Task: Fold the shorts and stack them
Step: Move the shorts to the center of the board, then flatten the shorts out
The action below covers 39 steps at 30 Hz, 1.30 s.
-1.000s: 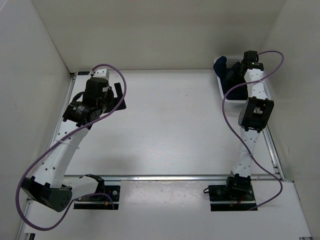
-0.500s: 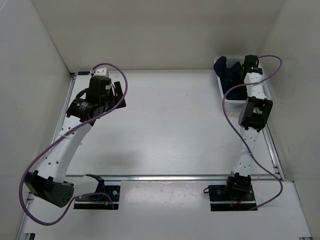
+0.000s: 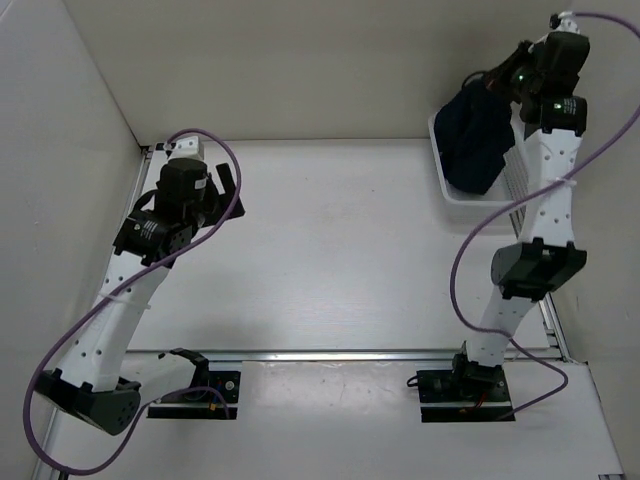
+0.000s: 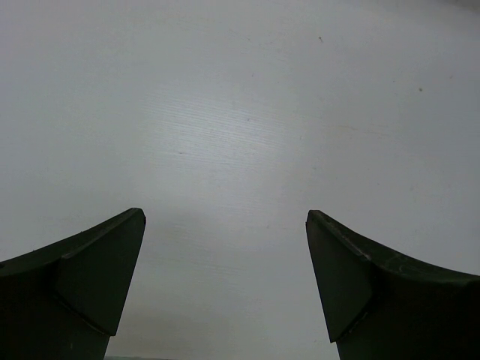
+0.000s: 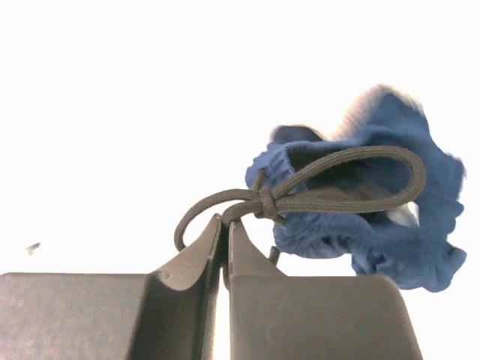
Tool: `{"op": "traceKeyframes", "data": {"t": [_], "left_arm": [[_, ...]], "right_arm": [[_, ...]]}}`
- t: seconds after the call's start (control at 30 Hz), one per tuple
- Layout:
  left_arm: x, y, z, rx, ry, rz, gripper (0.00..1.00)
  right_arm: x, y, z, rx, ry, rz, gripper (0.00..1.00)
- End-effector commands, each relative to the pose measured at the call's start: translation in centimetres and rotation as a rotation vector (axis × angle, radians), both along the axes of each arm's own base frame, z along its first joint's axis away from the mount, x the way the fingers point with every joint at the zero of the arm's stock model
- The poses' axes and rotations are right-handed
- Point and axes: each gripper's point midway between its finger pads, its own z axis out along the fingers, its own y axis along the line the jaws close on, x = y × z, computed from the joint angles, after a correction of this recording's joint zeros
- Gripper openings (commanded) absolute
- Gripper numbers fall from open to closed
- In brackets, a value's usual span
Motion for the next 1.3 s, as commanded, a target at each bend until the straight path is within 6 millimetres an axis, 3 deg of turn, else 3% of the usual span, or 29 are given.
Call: {"op": "traceKeyframes", "data": {"t": [0.0,0.07,0.1,0.17,0.2,0.23,0.27,0.3,0.33,0.37,0.4,0.43,0.47,0.53,0.57,0.63,0.67,0.77,0.8,0.87,0.9,0.93,0.97,1.03,1.07,1.13,1.27], "left_arm": [[-1.3,1.3,1.3,-0.027,-0.033,0.066,1.0],[-1.8,2.2,1.5,-0.021,-0.011,0.108,1.0],[-2.0,2.2,1.6,-0.027,-0.007,0.113,1.0],[-2.0,2.7,1.5,-0.013,0.006,0.133,1.0],[-2.2,2.7,1.7,-0.021,0.006,0.138,1.0],[-2.3,3.0,1.5,-0.016,0.015,0.147,1.0],[-2.2,3.4,1.5,-0.016,0.015,0.161,1.0],[-2.5,3.3,1.8,-0.027,0.009,0.151,1.0],[-2.4,3.6,1.8,-0.032,0.011,0.159,1.0],[-2.4,3.4,2.2,-0.045,-0.005,0.151,1.0],[-2.4,3.6,1.7,-0.046,0.008,0.155,1.0],[-2.2,3.3,1.9,-0.056,-0.001,0.147,1.0],[-2.3,2.8,1.8,-0.074,0.007,0.12,1.0],[-2.3,2.1,1.1,-0.089,0.025,0.092,1.0],[-2.4,1.6,1.0,-0.105,0.032,0.068,1.0],[-2.3,0.9,0.1,-0.107,0.05,0.025,1.0],[-2.2,-0.2,-0.4,-0.134,0.073,-0.02,1.0],[-1.9,-2.8,-2.6,-0.174,0.128,-0.121,1.0],[-2.1,-4.1,-3.4,-0.194,0.154,-0.171,1.0],[-1.8,-7.1,-6.2,-0.222,0.236,-0.243,1.0],[-1.7,-9.0,-8.1,-0.222,0.304,-0.285,1.0],[-1.9,-9.8,-7.9,-0.222,0.294,-0.31,1.0],[-1.2,-11.1,-9.8,-0.207,0.355,-0.318,1.0],[-0.1,-13.6,-11.7,-0.145,0.395,-0.354,1.0],[0.5,-14.2,-12.2,-0.118,0.403,-0.36,1.0],[1.8,-15.5,-13.0,-0.072,0.411,-0.384,1.0],[5.4,-18.3,-15.9,-0.002,0.449,-0.437,1.0]], "right_arm": [[-6.8,8.8,12.6,-0.079,-0.326,0.307,0.0],[-10.1,12.0,14.1,-0.103,-0.372,0.424,0.0],[-11.4,14.4,14.1,-0.092,-0.371,0.48,0.0],[-13.3,17.2,13.3,-0.124,-0.371,0.56,0.0],[-16.1,20.0,14.0,-0.113,-0.389,0.625,0.0],[-16.2,21.5,10.1,-0.112,-0.296,0.658,0.0],[-18.9,24.4,9.4,-0.106,-0.289,0.723,0.0],[-19.2,26.2,4.1,-0.103,-0.171,0.756,0.0],[-20.4,27.8,1.6,-0.107,-0.124,0.795,0.07],[-23.5,30.8,-0.5,-0.104,-0.082,0.882,0.27],[-24.4,31.9,-3.7,-0.127,-0.008,0.885,0.74],[-25.4,32.9,-6.5,-0.156,0.05,0.9,0.88],[-27.9,34.1,-9.9,-0.182,0.133,0.929,0.97],[-28.7,32.8,-11.8,-0.24,0.197,0.853,1.0],[-28.4,31.2,-10.7,-0.232,0.169,0.789,1.0],[-27.3,28.0,-10.7,-0.215,0.173,0.661,1.0],[-26.2,25.2,-9.5,-0.189,0.148,0.572,1.0],[-24.8,20.1,-11.0,-0.168,0.227,0.429,0.82],[-24.9,19.4,-12.1,-0.167,0.265,0.42,0.77],[-25.2,18.3,-14.2,-0.151,0.351,0.406,0.56],[-25.9,18.7,-16.1,-0.137,0.408,0.431,0.52],[-26.1,18.5,-17.0,-0.126,0.435,0.427,0.52],[-26.6,18.2,-19.3,-0.139,0.494,0.425,0.6],[-27.0,18.3,-21.5,-0.149,0.549,0.42,0.93],[-27.2,18.2,-22.4,-0.155,0.575,0.419,0.98],[-28.1,17.8,-24.9,-0.146,0.651,0.386,0.99],[-28.8,18.0,-27.8,-0.111,0.73,0.36,0.98]]}}
